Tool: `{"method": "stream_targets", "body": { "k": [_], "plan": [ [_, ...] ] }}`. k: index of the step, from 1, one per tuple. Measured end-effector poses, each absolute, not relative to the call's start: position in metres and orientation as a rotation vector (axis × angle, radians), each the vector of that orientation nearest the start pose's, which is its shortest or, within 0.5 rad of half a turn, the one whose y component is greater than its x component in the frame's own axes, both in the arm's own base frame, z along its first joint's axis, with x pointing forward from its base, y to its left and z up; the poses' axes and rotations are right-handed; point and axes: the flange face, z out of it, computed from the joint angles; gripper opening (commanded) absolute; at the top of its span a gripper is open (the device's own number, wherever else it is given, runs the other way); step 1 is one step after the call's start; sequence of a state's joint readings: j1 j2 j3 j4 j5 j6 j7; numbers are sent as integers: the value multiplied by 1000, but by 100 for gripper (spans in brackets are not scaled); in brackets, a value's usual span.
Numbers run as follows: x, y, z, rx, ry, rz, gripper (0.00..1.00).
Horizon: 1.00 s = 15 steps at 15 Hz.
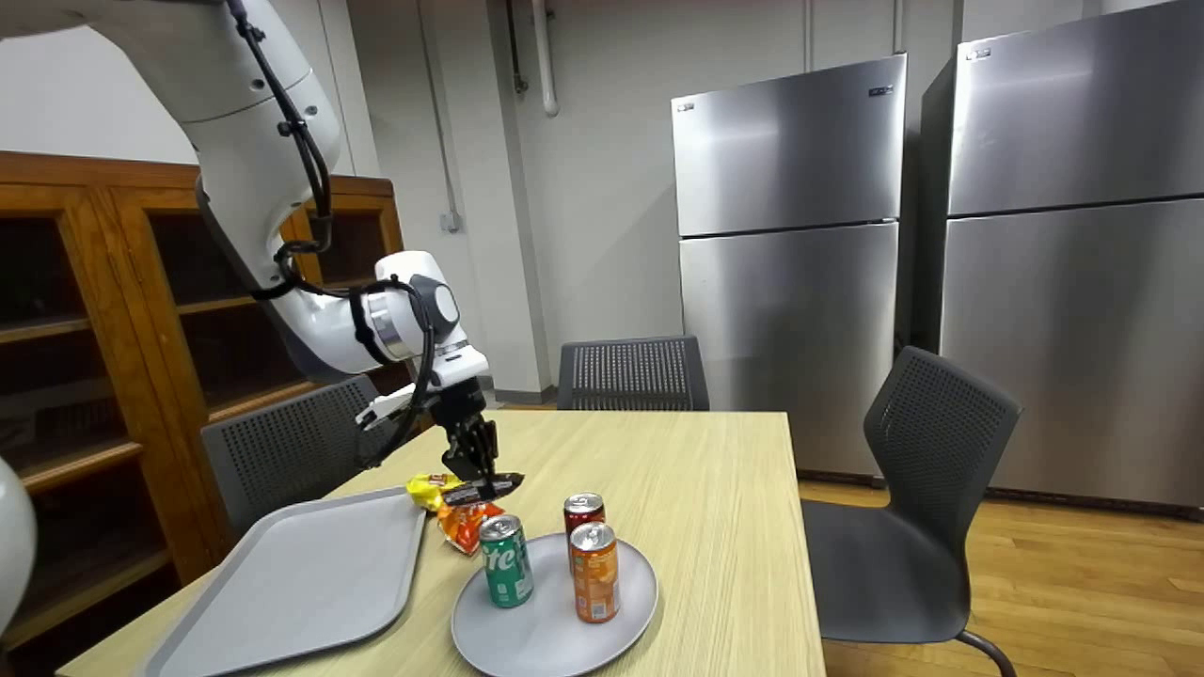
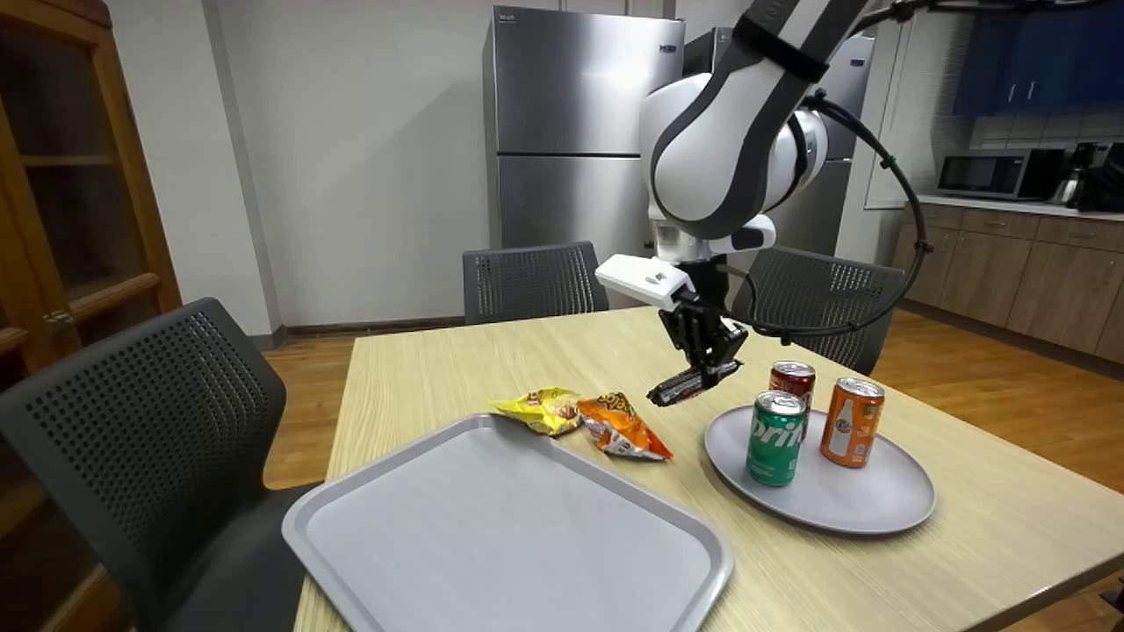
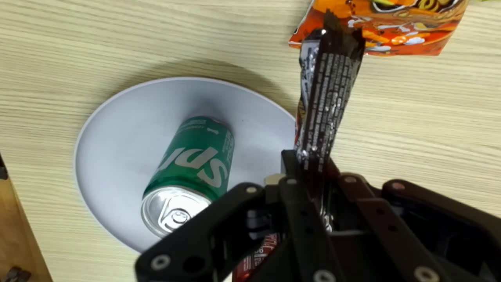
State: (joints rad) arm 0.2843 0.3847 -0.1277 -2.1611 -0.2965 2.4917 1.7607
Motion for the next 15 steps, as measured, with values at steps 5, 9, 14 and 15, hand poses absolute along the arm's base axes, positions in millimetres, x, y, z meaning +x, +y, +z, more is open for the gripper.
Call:
{"method": "stream_targets", "body": {
  "k": [5,9,14,15],
  "plan": [
    [566,84,191,-2542,2145,-254,4],
    [576,82,181,-2538,2160,-265,4],
    [584,82,163,-2554,2166,-262,4],
    [586,83,159,-2558,2166,-262,4]
  ]
}}
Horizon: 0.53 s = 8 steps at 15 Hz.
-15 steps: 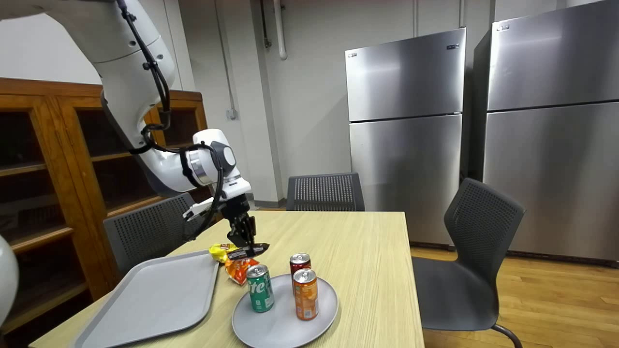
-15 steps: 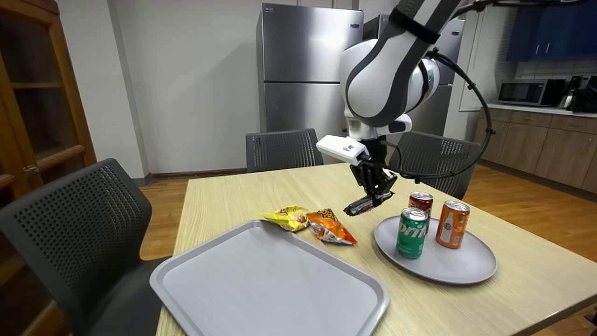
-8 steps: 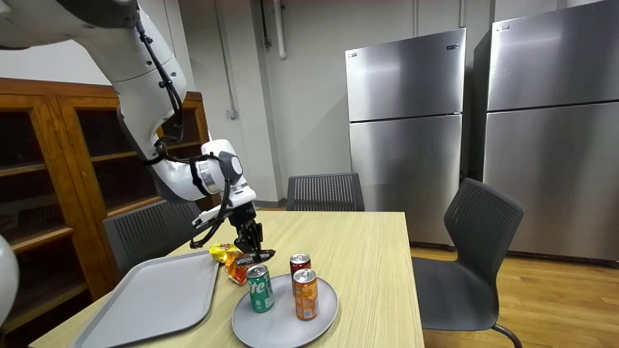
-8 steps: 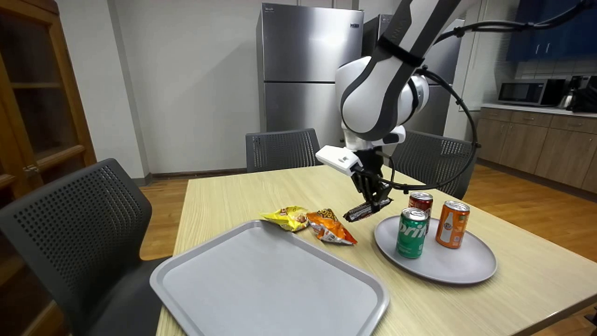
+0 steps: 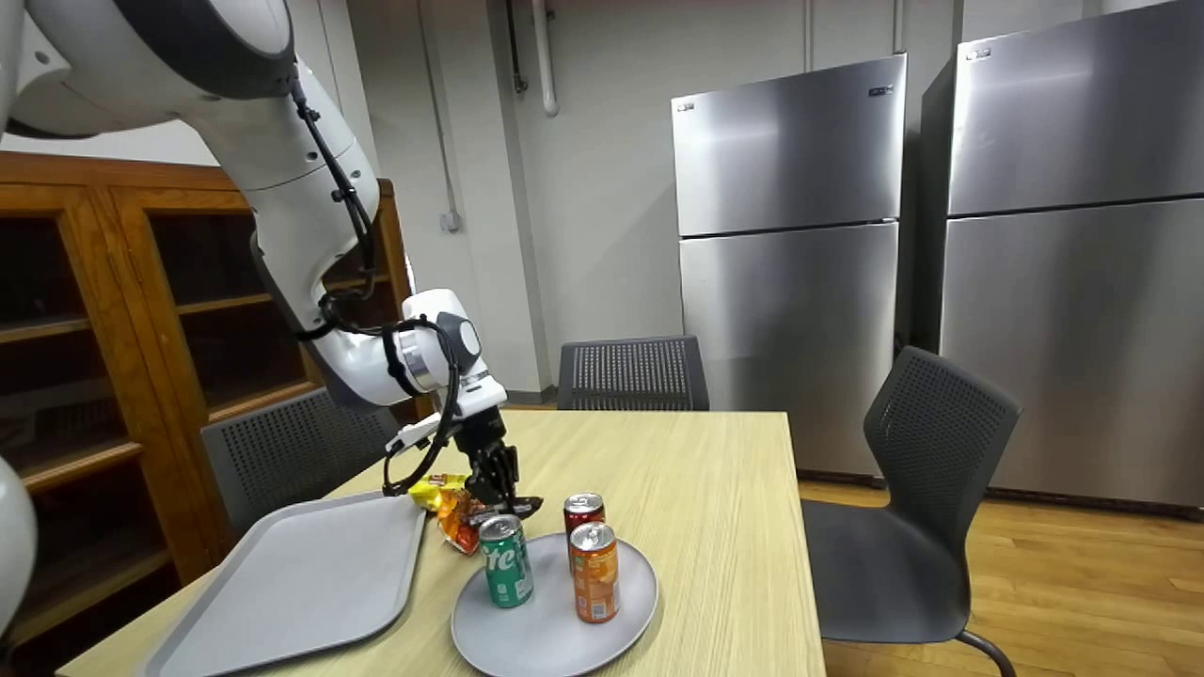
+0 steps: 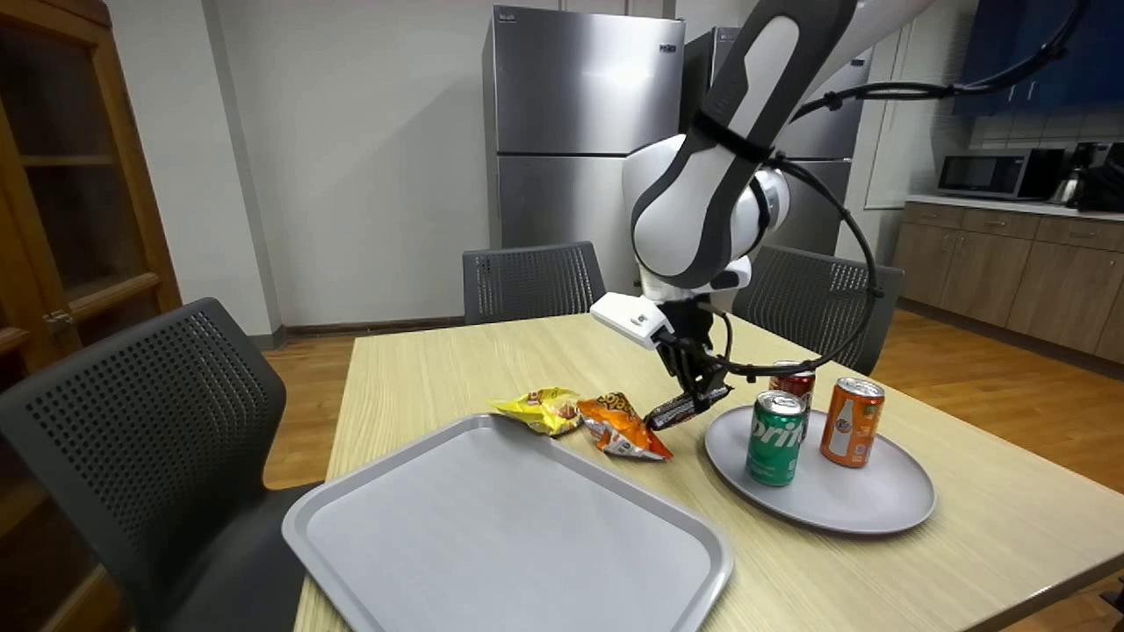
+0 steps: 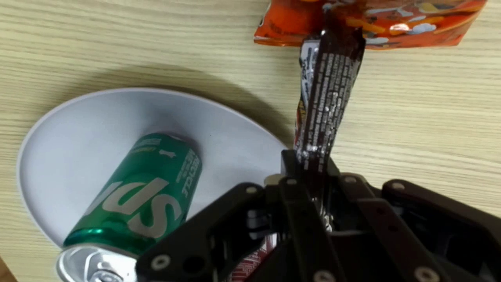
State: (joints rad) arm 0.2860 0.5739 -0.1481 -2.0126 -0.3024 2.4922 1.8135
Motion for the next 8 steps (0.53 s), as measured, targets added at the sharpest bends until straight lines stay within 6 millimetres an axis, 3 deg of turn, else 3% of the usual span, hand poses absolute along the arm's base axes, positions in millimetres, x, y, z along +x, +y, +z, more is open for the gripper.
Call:
{"method": "stream_targets", "body": {
  "k": [2,3,4,6,8],
  "plan": [
    [589,83,152,-2564,2166,-261,4],
    [590,84,149,-2566,2167,-261,12],
    [591,84,147,-2569,2167,-261,40],
    [593,85,143,-2572,2166,-261,44],
    [595,87,143,-2573,2162,-265,58]
  ]
}}
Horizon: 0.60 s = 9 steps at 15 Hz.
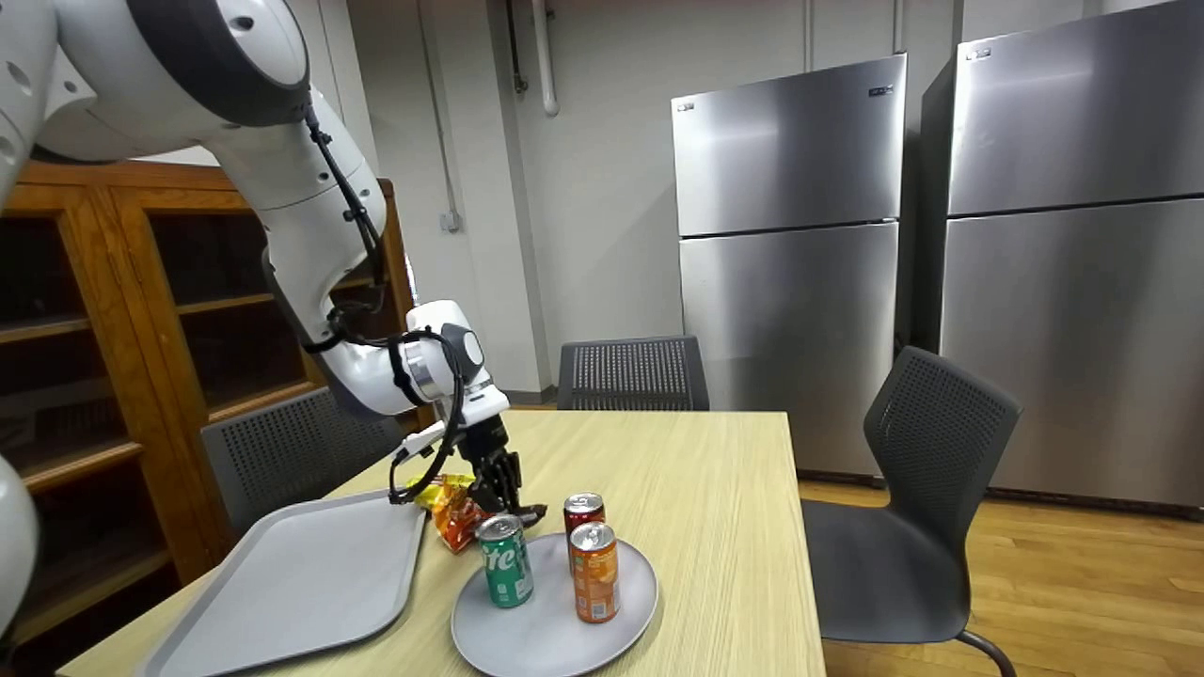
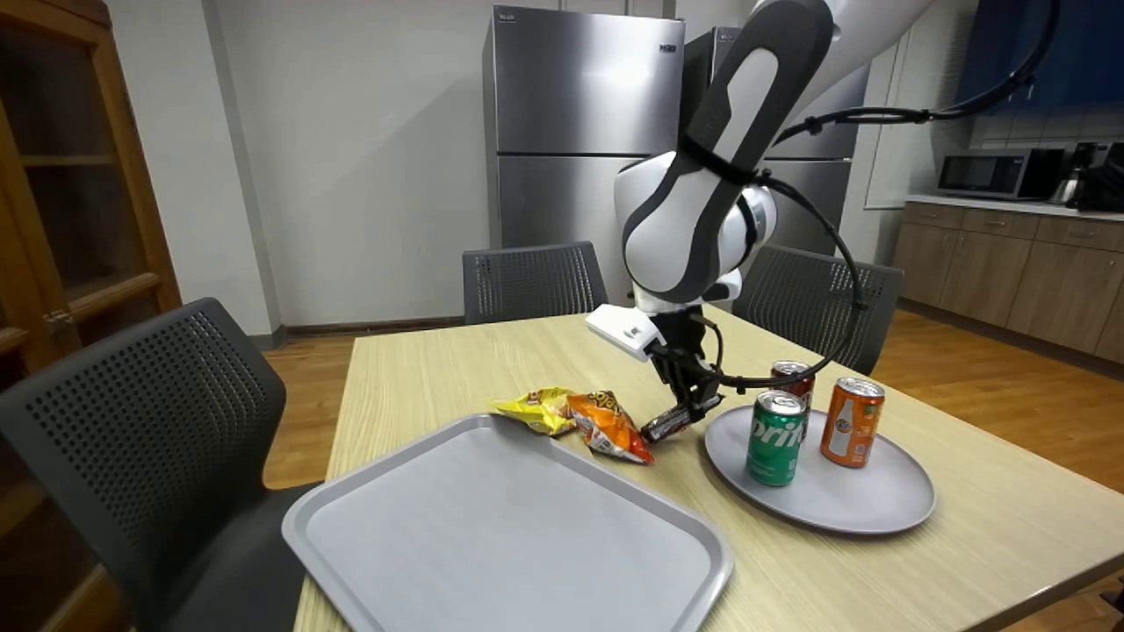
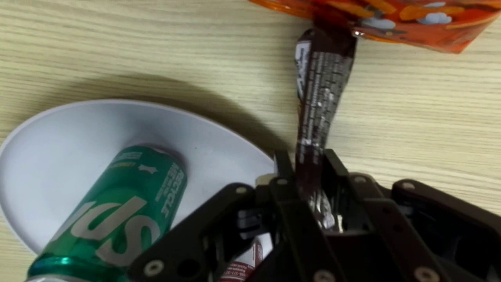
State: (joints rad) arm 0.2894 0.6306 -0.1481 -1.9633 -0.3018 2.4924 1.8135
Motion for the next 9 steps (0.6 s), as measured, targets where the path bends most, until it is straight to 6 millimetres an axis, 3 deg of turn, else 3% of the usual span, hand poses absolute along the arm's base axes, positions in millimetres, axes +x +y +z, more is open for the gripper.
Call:
{"method": "stream_targets", "body": {
  "k": [6,9],
  "plan": [
    [599,102,152,-2580,2121,-288,100],
    [600,112,164,-2577,2094,-302,100]
  ]
}}
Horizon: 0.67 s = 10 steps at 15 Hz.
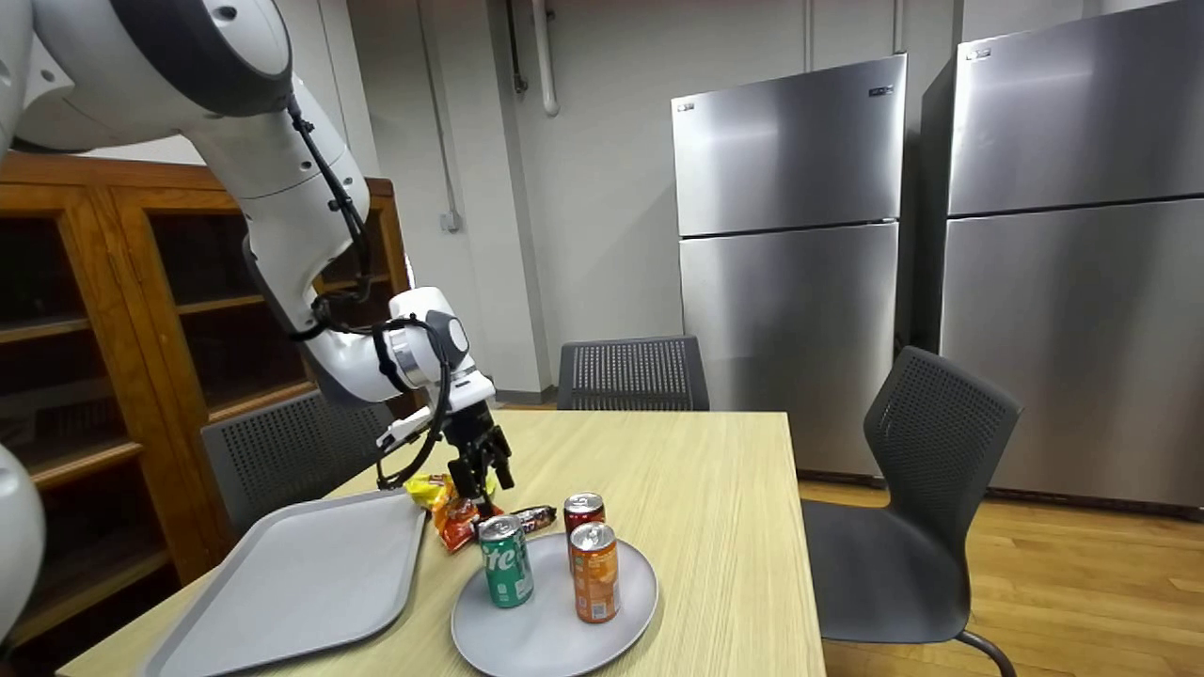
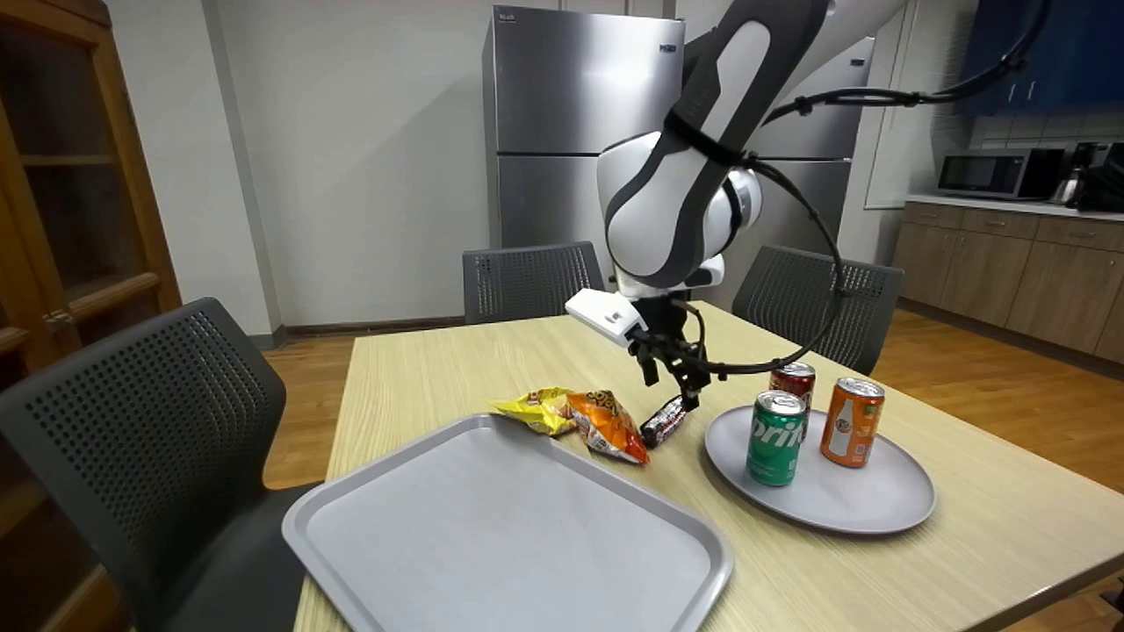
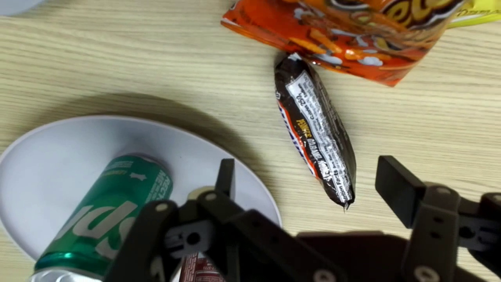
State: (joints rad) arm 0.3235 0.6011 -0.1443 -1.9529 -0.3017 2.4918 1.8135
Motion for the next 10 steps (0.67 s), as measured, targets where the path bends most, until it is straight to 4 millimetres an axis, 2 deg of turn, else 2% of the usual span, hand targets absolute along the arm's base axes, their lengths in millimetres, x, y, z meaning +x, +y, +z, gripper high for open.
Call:
{"method": "stream_targets", "body": {
  "k": [4,10],
  "plan": [
    [595,124,182,-2561,2066,-288,100],
    [572,131,207,-2528,2053,-203,100]
  ]
}}
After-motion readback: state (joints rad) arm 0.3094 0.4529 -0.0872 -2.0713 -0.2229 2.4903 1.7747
